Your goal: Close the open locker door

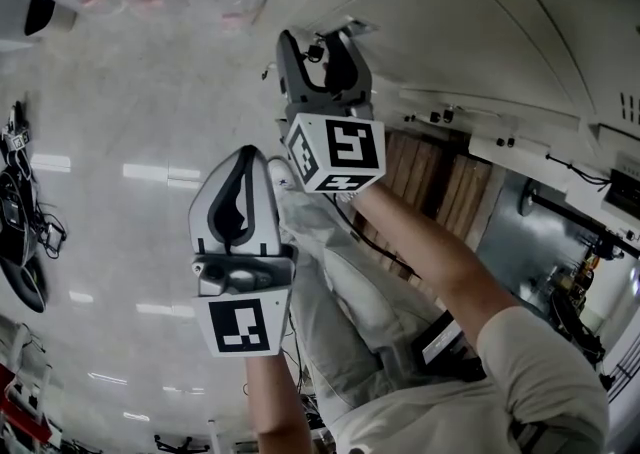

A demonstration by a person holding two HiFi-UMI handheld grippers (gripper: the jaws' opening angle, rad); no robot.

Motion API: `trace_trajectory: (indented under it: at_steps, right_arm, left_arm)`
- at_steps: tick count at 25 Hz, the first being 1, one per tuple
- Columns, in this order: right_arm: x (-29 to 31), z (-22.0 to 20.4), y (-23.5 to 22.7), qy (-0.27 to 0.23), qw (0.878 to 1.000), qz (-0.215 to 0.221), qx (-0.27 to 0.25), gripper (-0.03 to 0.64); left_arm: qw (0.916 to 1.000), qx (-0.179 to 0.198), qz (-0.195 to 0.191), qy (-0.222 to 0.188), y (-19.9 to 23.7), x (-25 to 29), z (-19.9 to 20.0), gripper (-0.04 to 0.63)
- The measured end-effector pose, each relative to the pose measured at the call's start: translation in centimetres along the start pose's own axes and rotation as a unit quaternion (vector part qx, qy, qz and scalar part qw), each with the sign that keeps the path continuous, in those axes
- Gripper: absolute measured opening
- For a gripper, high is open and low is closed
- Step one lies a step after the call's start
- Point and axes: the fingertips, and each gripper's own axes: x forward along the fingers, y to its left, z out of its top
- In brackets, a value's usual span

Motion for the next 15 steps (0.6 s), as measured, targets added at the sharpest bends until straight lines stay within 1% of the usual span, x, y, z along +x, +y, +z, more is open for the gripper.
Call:
trace_trajectory:
  at_steps: [12,15]
  right_arm:
    - [-1.2,-0.2,-0.7,0.009,1.0,0.002,0.015,0.228]
    - [-2.0,-0.3,-0.8,0.012,1.0,0.008,0.01,0.229]
  left_arm:
    - [0.9998,0.002,0.016,0.014,0.4,-1.5,-1.2,0.008]
    - [0.9997,0.002,0.017,0.02,0.0,-2.0,-1.6,0.008]
